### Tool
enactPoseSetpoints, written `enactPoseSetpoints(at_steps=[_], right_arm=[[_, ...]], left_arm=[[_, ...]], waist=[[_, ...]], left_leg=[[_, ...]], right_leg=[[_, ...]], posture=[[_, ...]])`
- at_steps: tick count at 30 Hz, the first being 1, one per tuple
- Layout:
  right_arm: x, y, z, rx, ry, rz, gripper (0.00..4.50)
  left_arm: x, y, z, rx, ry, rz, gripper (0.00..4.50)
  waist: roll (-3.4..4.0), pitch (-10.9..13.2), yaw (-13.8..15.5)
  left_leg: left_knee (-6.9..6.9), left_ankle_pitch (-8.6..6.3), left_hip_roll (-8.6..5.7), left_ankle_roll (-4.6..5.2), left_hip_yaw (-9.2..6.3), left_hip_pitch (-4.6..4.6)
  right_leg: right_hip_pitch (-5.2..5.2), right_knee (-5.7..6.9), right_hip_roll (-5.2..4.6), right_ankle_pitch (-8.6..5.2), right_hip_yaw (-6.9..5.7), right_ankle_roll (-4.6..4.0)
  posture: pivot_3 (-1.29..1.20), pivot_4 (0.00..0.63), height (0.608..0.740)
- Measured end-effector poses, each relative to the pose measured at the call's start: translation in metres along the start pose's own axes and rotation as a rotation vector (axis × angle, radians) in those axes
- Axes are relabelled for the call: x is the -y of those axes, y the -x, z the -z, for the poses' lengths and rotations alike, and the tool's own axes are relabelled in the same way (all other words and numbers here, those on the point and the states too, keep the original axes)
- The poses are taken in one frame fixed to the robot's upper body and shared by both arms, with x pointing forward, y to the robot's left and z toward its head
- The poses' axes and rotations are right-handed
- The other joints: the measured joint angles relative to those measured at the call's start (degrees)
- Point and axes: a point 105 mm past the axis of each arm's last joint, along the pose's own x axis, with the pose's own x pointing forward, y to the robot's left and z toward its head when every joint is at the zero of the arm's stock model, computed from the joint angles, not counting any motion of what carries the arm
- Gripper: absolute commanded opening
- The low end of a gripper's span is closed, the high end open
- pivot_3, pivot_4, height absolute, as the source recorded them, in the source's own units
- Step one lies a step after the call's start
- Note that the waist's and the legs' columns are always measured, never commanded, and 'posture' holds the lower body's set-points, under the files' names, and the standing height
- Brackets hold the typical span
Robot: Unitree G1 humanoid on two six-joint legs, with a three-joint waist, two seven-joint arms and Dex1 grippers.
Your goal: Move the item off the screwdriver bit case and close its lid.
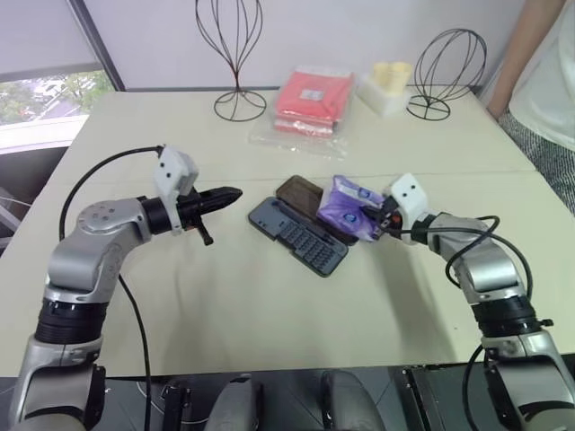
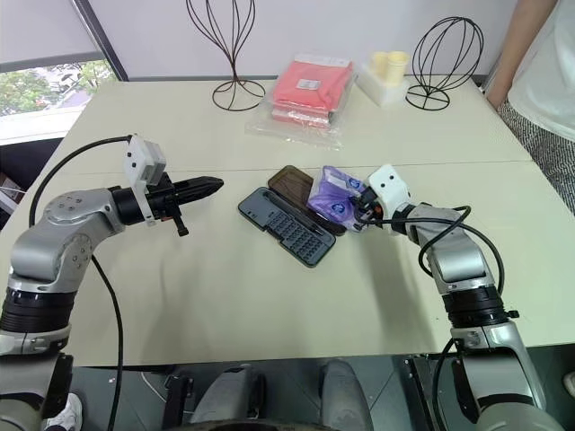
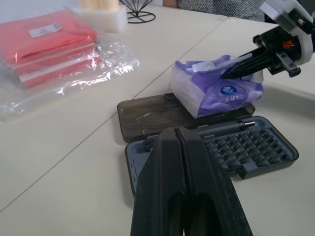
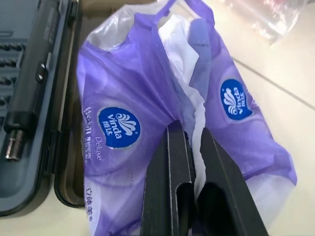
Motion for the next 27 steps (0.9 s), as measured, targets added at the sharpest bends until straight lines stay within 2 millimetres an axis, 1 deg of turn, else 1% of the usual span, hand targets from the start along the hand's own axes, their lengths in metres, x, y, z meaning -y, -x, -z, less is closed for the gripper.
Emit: enactPoseSetpoints(at_steps=[2, 4, 7, 8, 10, 12, 14, 17, 20, 24, 26, 27], right_arm=[[0.005, 0.008, -0.005, 0.016, -0.006, 0.063, 0.03], [0.02, 0.017, -0.017, 0.056, -0.015, 0.178, 0.03], [0.053, 0.042, -0.034, 0.12, -0.027, 0.429, 0.03], [0.064, 0.052, -0.036, 0.125, -0.028, 0.527, 0.03], [0.081, 0.067, -0.035, 0.113, -0.028, 0.675, 0.03], [0.095, 0.08, -0.028, 0.086, -0.041, 0.813, 0.03], [0.105, 0.09, -0.016, 0.029, -0.046, 0.94, 0.03], [0.119, 0.104, 0.013, -0.092, -0.067, 1.089, 0.03], [0.129, 0.118, 0.037, -0.203, -0.079, 1.215, 0.03], [0.131, 0.133, 0.056, -0.276, -0.157, 1.321, 0.03], [0.128, 0.137, 0.067, -0.317, -0.209, 1.349, 0.57], [0.127, 0.138, 0.071, -0.328, -0.234, 1.361, 0.93]], left_arm=[[0.0, 0.0, -0.001, 0.003, -0.005, 0.001, 0.0], [-0.002, -0.001, -0.001, 0.001, -0.006, -0.002, 0.0], [-0.003, -0.003, 0.0, 0.007, -0.004, -0.002, 0.0], [-0.004, -0.005, -0.001, 0.014, -0.001, -0.001, 0.0], [-0.004, -0.008, 0.001, 0.011, 0.001, 0.003, 0.0], [-0.004, -0.013, 0.002, 0.014, -0.001, 0.01, 0.0], [-0.004, -0.018, 0.0, 0.019, -0.01, 0.016, 0.0], [-0.007, -0.02, -0.001, 0.024, -0.022, 0.011, 0.0], [-0.01, -0.02, 0.001, 0.021, -0.03, -0.007, 0.0], [-0.011, -0.02, 0.001, 0.022, -0.032, -0.012, 0.0], [-0.011, -0.02, 0.002, 0.019, -0.029, -0.014, 0.0], [-0.011, -0.02, 0.003, 0.018, -0.028, -0.015, 0.0]], waist=[[0.0, 0.0, 0.1], [0.0, 0.0, 0.1], [0.0, 0.0, 0.2], [0.0, 0.0, 0.2], [0.0, 0.0, 0.2], [0.0, 0.0, 0.1], [0.01, 0.0, 0.0], [0.01, 0.0, -0.1], [0.03, 0.0, -0.2], [0.03, 0.0, -0.3], [0.04, 0.0, -0.3], [0.04, 0.0, -0.3]], left_leg=[[0.0, 0.0, 0.0, 0.0, -0.01, -0.03], [0.0, 0.0, -0.01, 0.0, 0.0, -0.04], [0.0, 0.01, -0.01, -0.01, -0.01, -0.04], [0.0, 0.01, -0.02, -0.02, -0.01, -0.04], [0.0, 0.01, -0.02, -0.02, 0.03, -0.04], [0.0, 0.01, -0.02, -0.02, 0.03, -0.04], [-0.01, 0.01, -0.02, -0.02, 0.04, -0.03], [-0.02, 0.01, -0.02, -0.02, 0.06, -0.04], [-0.04, 0.01, -0.02, -0.02, 0.07, -0.03], [-0.05, 0.01, -0.01, -0.02, 0.07, -0.02], [-0.05, 0.01, -0.01, -0.02, 0.07, -0.02], [-0.05, 0.01, -0.01, -0.01, 0.07, -0.02]], right_leg=[[-0.01, 0.0, 0.0, 0.0, 0.0, 0.0], [-0.03, 0.0, -0.01, 0.0, 0.01, 0.0], [-0.04, 0.02, -0.01, 0.0, 0.0, 0.0], [-0.04, 0.02, -0.01, 0.0, 0.0, 0.0], [-0.04, 0.01, -0.01, 0.0, 0.02, 0.0], [-0.04, 0.02, -0.01, 0.0, 0.01, 0.0], [-0.04, 0.02, 0.0, 0.0, 0.02, 0.0], [-0.06, 0.02, -0.01, 0.0, 0.04, 0.0], [-0.07, 0.03, 0.0, 0.0, 0.04, 0.0], [-0.08, 0.04, 0.0, 0.0, 0.06, 0.0], [-0.07, 0.05, 0.0, 0.0, 0.06, 0.0], [-0.08, 0.05, 0.0, 0.0, 0.07, 0.0]], posture=[[0.0, 0.15, 0.74], [0.0, 0.15, 0.74], [0.0, 0.15, 0.74], [0.0, 0.15, 0.74], [0.0, 0.15, 0.74], [0.0, 0.15, 0.74], [0.0, 0.15, 0.74], [0.0, 0.15, 0.74], [0.0, 0.15, 0.74], [0.0, 0.15, 0.74], [0.0, 0.15, 0.74], [0.0, 0.15, 0.74]])
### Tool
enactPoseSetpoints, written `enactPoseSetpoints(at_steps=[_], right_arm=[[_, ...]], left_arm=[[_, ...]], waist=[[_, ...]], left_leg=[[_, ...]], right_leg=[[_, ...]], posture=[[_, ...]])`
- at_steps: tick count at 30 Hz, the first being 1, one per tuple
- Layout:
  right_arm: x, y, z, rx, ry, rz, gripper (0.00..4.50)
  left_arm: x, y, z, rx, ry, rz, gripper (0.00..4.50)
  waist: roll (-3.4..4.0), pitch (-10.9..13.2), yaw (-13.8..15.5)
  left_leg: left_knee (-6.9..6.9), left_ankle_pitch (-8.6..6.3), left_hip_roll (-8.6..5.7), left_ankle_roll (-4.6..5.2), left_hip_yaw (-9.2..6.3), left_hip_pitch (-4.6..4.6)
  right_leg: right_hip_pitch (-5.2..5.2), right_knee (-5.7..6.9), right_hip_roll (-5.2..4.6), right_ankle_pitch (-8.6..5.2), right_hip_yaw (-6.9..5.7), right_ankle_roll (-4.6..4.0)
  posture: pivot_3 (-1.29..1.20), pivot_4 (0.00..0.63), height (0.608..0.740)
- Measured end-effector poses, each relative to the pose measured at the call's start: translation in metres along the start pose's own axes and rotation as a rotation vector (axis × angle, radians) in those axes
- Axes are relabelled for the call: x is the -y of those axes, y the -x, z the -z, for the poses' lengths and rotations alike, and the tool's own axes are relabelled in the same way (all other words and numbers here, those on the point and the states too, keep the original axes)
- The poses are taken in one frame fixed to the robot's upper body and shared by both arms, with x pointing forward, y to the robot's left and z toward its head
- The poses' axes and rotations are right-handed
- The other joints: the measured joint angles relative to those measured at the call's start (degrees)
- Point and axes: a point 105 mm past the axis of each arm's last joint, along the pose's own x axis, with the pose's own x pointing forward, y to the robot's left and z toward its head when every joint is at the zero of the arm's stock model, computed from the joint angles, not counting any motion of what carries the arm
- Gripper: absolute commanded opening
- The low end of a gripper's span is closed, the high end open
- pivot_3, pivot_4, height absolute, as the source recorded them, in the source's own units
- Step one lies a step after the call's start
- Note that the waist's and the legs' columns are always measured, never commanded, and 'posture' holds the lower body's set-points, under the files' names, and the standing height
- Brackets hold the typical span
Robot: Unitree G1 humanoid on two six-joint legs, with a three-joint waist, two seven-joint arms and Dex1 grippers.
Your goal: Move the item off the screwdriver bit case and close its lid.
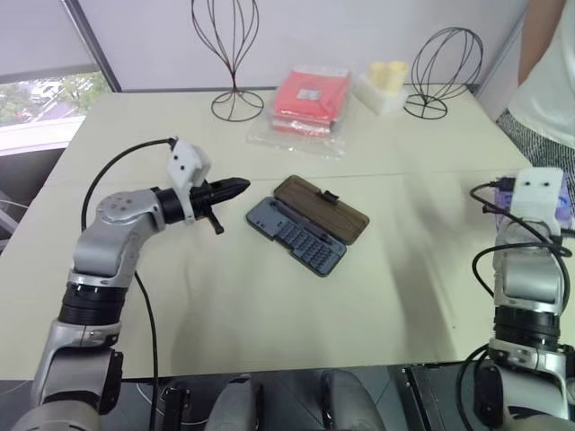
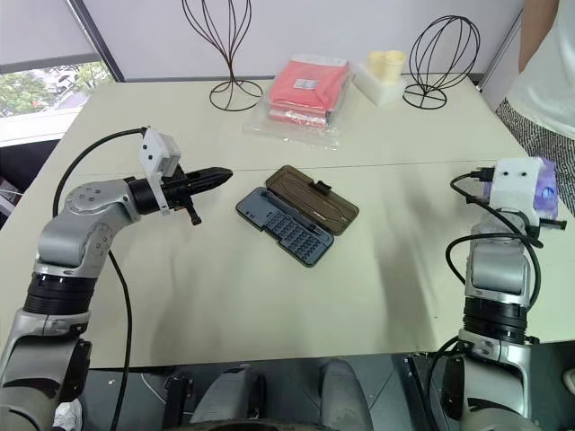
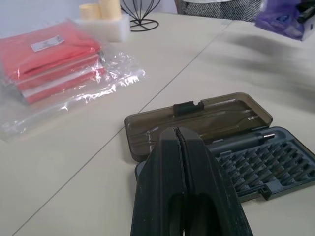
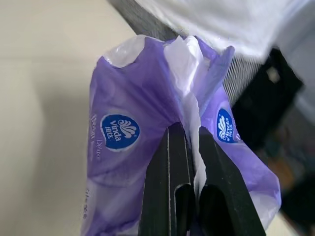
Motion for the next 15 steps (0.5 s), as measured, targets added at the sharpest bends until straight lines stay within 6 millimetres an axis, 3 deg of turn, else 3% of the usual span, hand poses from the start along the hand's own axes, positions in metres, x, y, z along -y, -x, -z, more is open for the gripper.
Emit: enactPoseSetpoints(at_steps=[3, 4, 5, 6, 7, 12, 15], right_arm=[[0.001, 0.001, 0.012, -0.061, -0.027, 0.025, 2.43], [0.001, 0.002, 0.017, -0.086, -0.044, 0.031, 3.11], [0.002, 0.002, 0.02, -0.099, -0.05, 0.033, 3.37], [0.003, 0.002, 0.023, -0.118, -0.065, 0.037, 4.04], [0.004, 0.002, 0.024, -0.124, -0.071, 0.039, 4.4], [0.014, 0.007, 0.006, -0.041, -0.103, 0.052, 4.46], [0.003, 0.039, -0.049, 0.219, -0.126, -0.104, 4.46]], left_arm=[[0.0, 0.001, 0.002, -0.004, 0.003, -0.001, 0.0], [0.001, 0.001, 0.004, -0.008, 0.006, -0.002, 0.0], [0.001, 0.001, 0.004, -0.009, 0.008, -0.003, 0.0], [0.001, 0.002, 0.005, -0.011, 0.01, -0.003, 0.0], [0.001, 0.002, 0.006, -0.012, 0.009, -0.003, 0.0], [0.001, 0.002, 0.006, -0.017, 0.002, -0.004, 0.0], [0.001, 0.001, 0.006, -0.018, 0.002, 0.001, 0.0]], waist=[[0.01, 0.0, 0.0], [0.01, 0.0, 0.0], [0.01, 0.0, 0.0], [0.01, 0.0, 0.0], [0.01, 0.0, 0.1], [0.04, 0.0, 0.0], [0.21, 0.0, -0.2]], left_leg=[[0.0, 0.0, 0.0, 0.0, 0.0, 0.0], [0.0, 0.0, 0.0, 0.0, 0.0, 0.0], [0.0, 0.0, 0.0, 0.0, 0.0, 0.0], [0.0, 0.0, 0.0, 0.01, 0.0, 0.0], [0.0, 0.0, -0.01, 0.01, 0.0, -0.01], [0.0, -0.01, -0.01, 0.03, 0.01, 0.0], [-0.01, -0.05, 0.0, 0.09, 0.01, 0.03]], right_leg=[[0.0, 0.01, 0.0, 0.0, 0.0, 0.0], [0.0, 0.01, 0.0, 0.0, 0.0, 0.0], [0.0, 0.01, 0.0, 0.0, 0.0, 0.0], [0.0, 0.01, 0.0, 0.0, 0.0, 0.0], [0.0, 0.0, 0.0, 0.0, 0.0, 0.0], [0.0, 0.01, 0.0, 0.0, 0.01, 0.0], [-0.01, 0.02, 0.02, 0.0, 0.02, 0.0]], posture=[[0.0, 0.15, 0.74], [0.0, 0.15, 0.74], [0.0, 0.15, 0.74], [0.0, 0.15, 0.74], [0.0, 0.15, 0.74], [0.0, 0.15, 0.74], [0.0, 0.15, 0.74]])
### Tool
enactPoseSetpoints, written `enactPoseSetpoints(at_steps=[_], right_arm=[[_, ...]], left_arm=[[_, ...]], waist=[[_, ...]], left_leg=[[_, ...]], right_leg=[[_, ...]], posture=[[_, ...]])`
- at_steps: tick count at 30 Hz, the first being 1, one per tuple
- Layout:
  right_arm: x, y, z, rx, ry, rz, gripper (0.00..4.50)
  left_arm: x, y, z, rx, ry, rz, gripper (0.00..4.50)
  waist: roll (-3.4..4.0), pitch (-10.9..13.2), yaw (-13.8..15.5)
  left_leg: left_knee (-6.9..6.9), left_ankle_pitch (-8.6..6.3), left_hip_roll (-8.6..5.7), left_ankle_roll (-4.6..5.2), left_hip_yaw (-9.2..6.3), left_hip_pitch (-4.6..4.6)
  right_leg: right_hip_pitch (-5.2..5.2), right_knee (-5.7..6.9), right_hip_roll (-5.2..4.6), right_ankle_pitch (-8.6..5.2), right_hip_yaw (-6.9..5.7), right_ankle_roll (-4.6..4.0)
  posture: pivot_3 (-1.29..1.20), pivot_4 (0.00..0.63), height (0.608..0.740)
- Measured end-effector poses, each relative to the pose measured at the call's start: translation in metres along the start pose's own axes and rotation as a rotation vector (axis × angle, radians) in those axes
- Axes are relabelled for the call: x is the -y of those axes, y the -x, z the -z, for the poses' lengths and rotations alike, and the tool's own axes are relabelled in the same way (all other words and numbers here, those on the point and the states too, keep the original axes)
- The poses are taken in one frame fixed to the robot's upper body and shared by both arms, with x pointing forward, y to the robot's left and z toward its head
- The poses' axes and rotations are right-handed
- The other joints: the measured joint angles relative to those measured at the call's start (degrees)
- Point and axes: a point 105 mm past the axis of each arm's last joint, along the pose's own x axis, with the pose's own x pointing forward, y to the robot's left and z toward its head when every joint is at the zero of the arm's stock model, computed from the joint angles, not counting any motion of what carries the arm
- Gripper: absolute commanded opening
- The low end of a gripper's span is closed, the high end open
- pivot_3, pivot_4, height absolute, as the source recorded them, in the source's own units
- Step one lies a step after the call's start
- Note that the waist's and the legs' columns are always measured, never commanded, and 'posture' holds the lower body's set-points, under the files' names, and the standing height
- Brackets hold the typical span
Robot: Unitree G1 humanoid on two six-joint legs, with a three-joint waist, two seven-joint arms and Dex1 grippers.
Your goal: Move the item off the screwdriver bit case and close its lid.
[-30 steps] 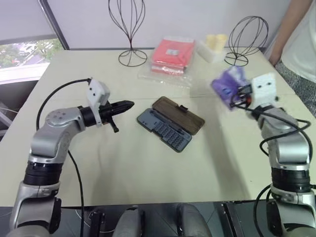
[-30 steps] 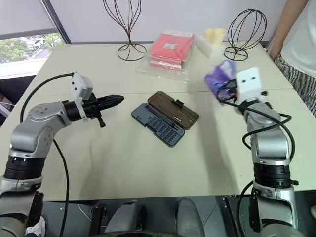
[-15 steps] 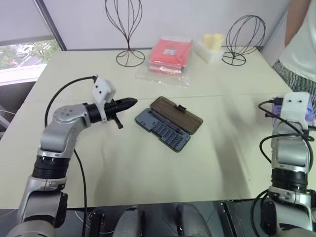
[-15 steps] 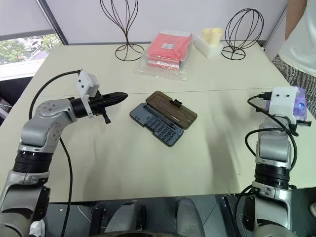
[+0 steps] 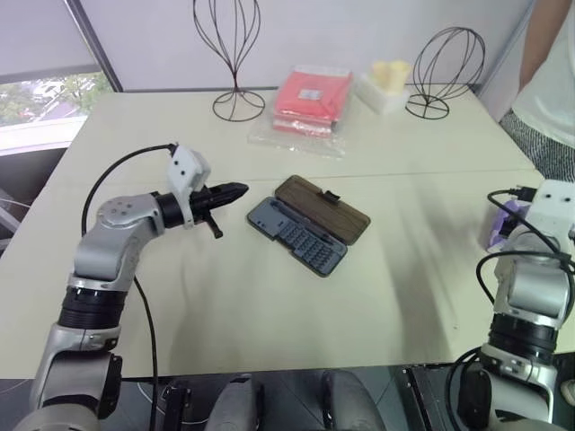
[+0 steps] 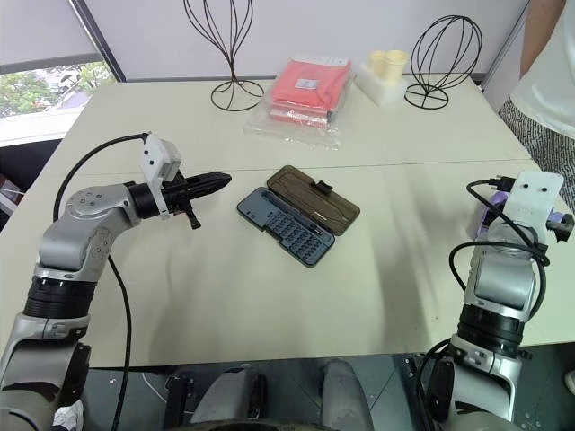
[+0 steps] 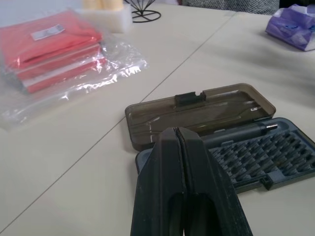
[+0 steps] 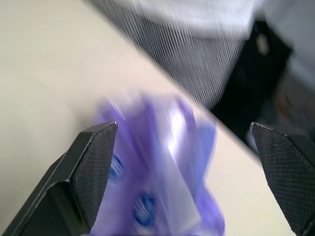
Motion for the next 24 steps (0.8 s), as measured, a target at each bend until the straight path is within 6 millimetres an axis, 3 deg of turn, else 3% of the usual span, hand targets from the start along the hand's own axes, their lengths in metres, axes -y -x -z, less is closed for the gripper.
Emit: enactPoseSetpoints(at_steps=[3, 10, 19, 24], right_arm=[[-0.034, 0.018, -0.029, 0.08, -0.058, -0.217, 4.46], [-0.109, 0.056, -0.013, -0.146, -0.144, -0.686, 4.46], [-0.157, 0.086, 0.011, -0.35, -0.17, -0.785, 4.46], [-0.173, 0.097, 0.023, -0.413, -0.119, -0.819, 4.46]], left_arm=[[0.002, -0.002, -0.001, 0.007, 0.003, 0.01, 0.0], [0.001, -0.002, 0.003, -0.008, 0.008, 0.017, 0.0], [0.001, -0.002, 0.004, -0.009, 0.006, 0.012, 0.0], [0.003, -0.001, 0.005, -0.011, 0.001, 0.006, 0.0]], waist=[[-0.01, 0.0, -0.2], [-0.01, 0.0, 0.4], [0.0, 0.0, 0.1], [0.0, 0.0, 0.2]], left_leg=[[0.0, -0.1, 0.02, 0.18, -0.04, 0.02], [0.01, -0.1, -0.01, 0.19, -0.07, -0.02], [-0.01, 0.03, 0.0, -0.06, -0.07, -0.01], [-0.01, 0.04, -0.01, -0.07, -0.08, -0.02]], right_leg=[[0.01, 0.04, 0.03, 0.0, -0.01, 0.0], [0.01, 0.03, 0.01, 0.0, -0.02, 0.0], [-0.04, 0.07, 0.01, 0.0, -0.03, 0.0], [-0.04, 0.07, 0.01, 0.0, -0.02, 0.0]], posture=[[0.0, 0.15, 0.74], [0.0, 0.15, 0.74], [0.0, 0.15, 0.74], [0.0, 0.15, 0.74]])
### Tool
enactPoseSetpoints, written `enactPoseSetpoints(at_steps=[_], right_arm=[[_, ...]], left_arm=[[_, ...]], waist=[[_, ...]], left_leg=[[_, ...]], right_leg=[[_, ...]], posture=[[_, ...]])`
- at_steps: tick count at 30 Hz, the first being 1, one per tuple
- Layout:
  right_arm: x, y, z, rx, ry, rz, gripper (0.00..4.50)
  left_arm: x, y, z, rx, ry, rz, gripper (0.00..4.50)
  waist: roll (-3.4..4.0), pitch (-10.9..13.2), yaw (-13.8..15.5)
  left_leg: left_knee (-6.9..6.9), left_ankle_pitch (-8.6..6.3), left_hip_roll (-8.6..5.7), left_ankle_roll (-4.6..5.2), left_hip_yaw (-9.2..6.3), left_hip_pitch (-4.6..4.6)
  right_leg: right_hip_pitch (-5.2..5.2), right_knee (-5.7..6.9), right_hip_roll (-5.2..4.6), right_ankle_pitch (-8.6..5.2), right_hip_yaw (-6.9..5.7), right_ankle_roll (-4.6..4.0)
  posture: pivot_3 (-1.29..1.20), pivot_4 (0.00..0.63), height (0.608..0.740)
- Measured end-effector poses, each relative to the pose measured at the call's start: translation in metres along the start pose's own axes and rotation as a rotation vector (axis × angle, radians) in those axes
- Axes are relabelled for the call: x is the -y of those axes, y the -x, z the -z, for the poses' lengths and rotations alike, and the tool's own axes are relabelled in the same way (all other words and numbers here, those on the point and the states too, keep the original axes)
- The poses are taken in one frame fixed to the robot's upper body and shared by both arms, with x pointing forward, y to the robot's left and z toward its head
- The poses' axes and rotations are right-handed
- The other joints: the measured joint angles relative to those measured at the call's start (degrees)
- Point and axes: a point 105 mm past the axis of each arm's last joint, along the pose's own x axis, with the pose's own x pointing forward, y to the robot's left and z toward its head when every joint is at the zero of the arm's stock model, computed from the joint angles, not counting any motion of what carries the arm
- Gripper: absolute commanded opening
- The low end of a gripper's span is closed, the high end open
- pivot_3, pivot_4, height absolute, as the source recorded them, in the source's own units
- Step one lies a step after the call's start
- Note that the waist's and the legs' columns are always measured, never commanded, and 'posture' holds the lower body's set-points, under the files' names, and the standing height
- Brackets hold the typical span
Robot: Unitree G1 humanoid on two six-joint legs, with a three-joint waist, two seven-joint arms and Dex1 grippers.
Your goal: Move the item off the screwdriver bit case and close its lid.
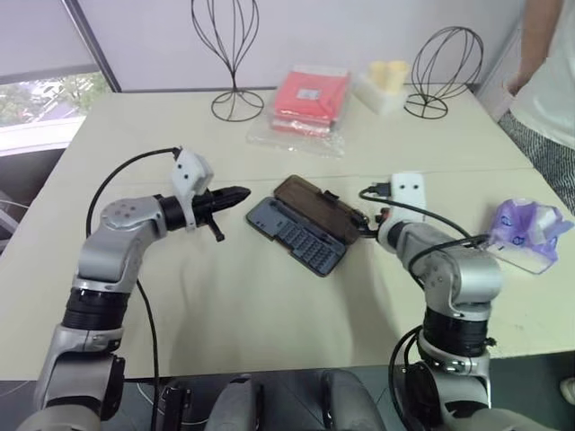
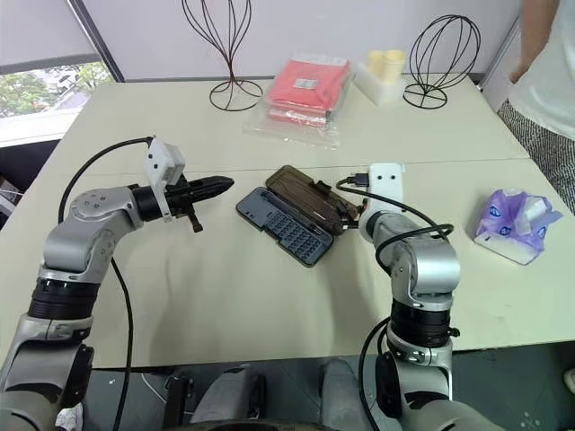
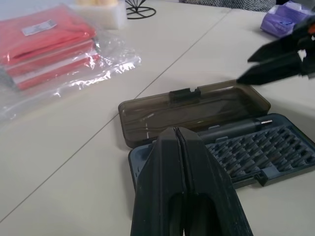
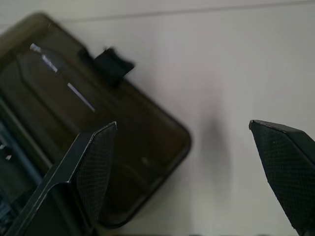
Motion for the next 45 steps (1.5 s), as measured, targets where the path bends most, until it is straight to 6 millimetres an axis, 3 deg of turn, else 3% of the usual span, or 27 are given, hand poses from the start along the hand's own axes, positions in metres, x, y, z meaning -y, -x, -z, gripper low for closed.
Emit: enactPoseSetpoints(at_steps=[3, 6, 13, 30, 33, 39, 40, 45], right_arm=[[-0.002, -0.005, 0.009, -0.049, 0.028, 0.013, 4.46], [0.001, -0.008, 0.019, -0.092, 0.035, 0.036, 3.65], [0.002, -0.01, 0.013, -0.054, 0.05, 0.061, 0.15], [-0.002, -0.01, 0.013, -0.035, 0.116, 0.046, 0.07], [-0.004, -0.011, 0.014, -0.042, 0.112, 0.035, 0.93], [-0.008, -0.015, 0.02, -0.088, 0.037, 0.031, 4.12], [-0.007, -0.016, 0.019, -0.091, 0.028, 0.036, 4.46], [-0.005, -0.02, 0.017, -0.099, -0.005, 0.061, 4.46]], left_arm=[[-0.001, 0.0, 0.0, -0.001, 0.0, -0.01, 0.0], [0.0, 0.0, -0.002, 0.003, -0.008, -0.012, 0.0], [0.0, 0.002, 0.0, -0.004, -0.009, -0.023, 0.0], [0.0, 0.004, 0.0, -0.009, -0.015, -0.03, 0.0], [0.0, 0.004, 0.0, -0.01, -0.015, -0.03, 0.0], [0.0, 0.004, 0.0, -0.01, -0.015, -0.03, 0.0], [0.0, 0.004, 0.0, -0.01, -0.015, -0.03, 0.0], [0.0, 0.004, 0.0, -0.01, -0.015, -0.031, 0.0]], waist=[[0.0, 0.0, 0.0], [0.0, 0.0, -0.1], [-0.08, -0.1, 0.0], [-0.16, -0.1, -0.1], [-0.16, -0.1, -0.1], [-0.16, -0.1, -0.1], [-0.16, -0.1, -0.1], [-0.15, -0.1, -0.2]], left_leg=[[0.0, 0.0, 0.0, 0.0, 0.01, 0.0], [-0.01, 0.0, 0.0, 0.0, 0.01, 0.0], [0.0, -0.01, 0.0, 0.01, -0.01, 0.02], [-0.01, -0.04, 0.0, 0.08, -0.03, 0.04], [-0.02, -0.05, 0.01, 0.08, -0.03, 0.05], [-0.02, -0.05, 0.01, 0.08, -0.03, 0.05], [-0.02, -0.05, 0.01, 0.08, -0.03, 0.05], [-0.03, -0.05, 0.01, 0.08, -0.03, 0.06]], right_leg=[[0.0, 0.0, 0.0, 0.0, 0.0, 0.0], [0.0, 0.0, 0.0, 0.0, 0.0, 0.0], [0.02, -0.01, 0.0, 0.0, -0.01, 0.0], [0.03, 0.0, 0.0, 0.0, -0.02, 0.0], [0.04, 0.0, 0.0, 0.0, -0.03, 0.0], [0.03, -0.01, 0.0, 0.0, -0.02, 0.0], [0.03, -0.01, 0.0, 0.0, -0.02, 0.0], [0.03, 0.0, 0.0, 0.0, -0.02, 0.0]], posture=[[0.0, 0.15, 0.74], [0.0, 0.15, 0.74], [0.0, 0.15, 0.74], [0.0, 0.15, 0.74], [0.0, 0.15, 0.74], [0.0, 0.15, 0.74], [0.0, 0.15, 0.74], [0.0, 0.15, 0.74]])
